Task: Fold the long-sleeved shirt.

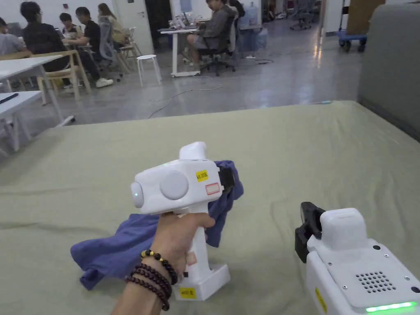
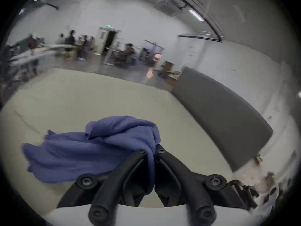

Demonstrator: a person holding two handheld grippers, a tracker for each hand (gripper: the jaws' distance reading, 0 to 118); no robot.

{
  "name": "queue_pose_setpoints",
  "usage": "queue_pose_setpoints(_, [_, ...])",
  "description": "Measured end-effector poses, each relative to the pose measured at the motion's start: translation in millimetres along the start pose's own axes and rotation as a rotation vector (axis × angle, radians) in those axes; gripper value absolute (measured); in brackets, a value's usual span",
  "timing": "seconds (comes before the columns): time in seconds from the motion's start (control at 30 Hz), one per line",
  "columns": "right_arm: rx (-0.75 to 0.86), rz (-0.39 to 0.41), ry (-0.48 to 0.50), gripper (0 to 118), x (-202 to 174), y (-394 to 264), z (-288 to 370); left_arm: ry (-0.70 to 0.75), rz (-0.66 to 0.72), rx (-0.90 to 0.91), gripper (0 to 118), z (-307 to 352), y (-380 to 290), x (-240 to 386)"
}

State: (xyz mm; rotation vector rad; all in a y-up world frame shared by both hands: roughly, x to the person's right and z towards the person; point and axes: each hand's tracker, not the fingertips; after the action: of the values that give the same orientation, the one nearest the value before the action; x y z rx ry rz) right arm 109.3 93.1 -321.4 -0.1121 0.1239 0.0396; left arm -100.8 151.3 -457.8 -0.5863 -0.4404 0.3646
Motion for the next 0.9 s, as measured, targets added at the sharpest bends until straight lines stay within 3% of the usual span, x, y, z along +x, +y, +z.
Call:
queue_pose_setpoints(0.13, [-0.012,-0.022,-0.102,0,45,1,17,-0.126,-0.067,-0.134,3,-77,-69,66])
queue_pose_setpoints(0.17, [-0.026,-0.027,-0.121,0,56,2,21,-0.164,-0.061,-0.194,3,-118,-83,58])
queue_pose_setpoints(0.27, [-0.03,-0.032,-0.164,0,77,0,31,-0.142,-0.068,-0.256,6,-155,-126,75])
queue_pose_setpoints(0.3, [-0.037,-0.031,-0.173,0,82,-1,34,-0.119,-0.079,-0.267,28,-160,-136,75])
queue_pose_setpoints(0.37, [-0.048,-0.031,-0.185,0,88,-4,35,-0.132,-0.085,-0.25,99,-158,-142,70])
queue_pose_setpoints(0.4, [-0.052,-0.031,-0.188,0,90,-5,36,-0.148,-0.09,-0.257,118,-154,-140,68])
queue_pose_setpoints(0.47, [-0.065,-0.036,-0.168,0,91,-7,36,-0.169,-0.129,-0.183,114,-130,-132,62])
queue_pose_setpoints(0.57, [-0.091,-0.041,-0.124,0,85,-7,31,-0.08,-0.202,-0.105,115,-79,-110,51])
queue_pose_setpoints(0.67, [-0.106,-0.016,-0.117,0,73,-9,26,-0.024,-0.189,0.041,114,-15,-111,27])
queue_pose_setpoints(0.73, [-0.123,-0.001,-0.111,0,66,-11,25,0.089,-0.203,0.112,105,46,-119,30])
queue_pose_setpoints(0.77, [-0.133,0.003,-0.107,0,65,-13,22,0.17,-0.221,0.145,94,69,-128,24])
queue_pose_setpoints(0.83, [-0.15,0.007,-0.093,0,61,-17,23,0.314,-0.244,0.142,51,75,-150,-11])
queue_pose_setpoints(0.87, [-0.158,0.008,-0.095,0,60,-19,22,0.365,-0.235,0.129,19,89,-160,-22])
queue_pose_setpoints(0.9, [-0.168,0.006,-0.095,0,59,-20,21,0.419,-0.222,0.117,0,101,-169,-33])
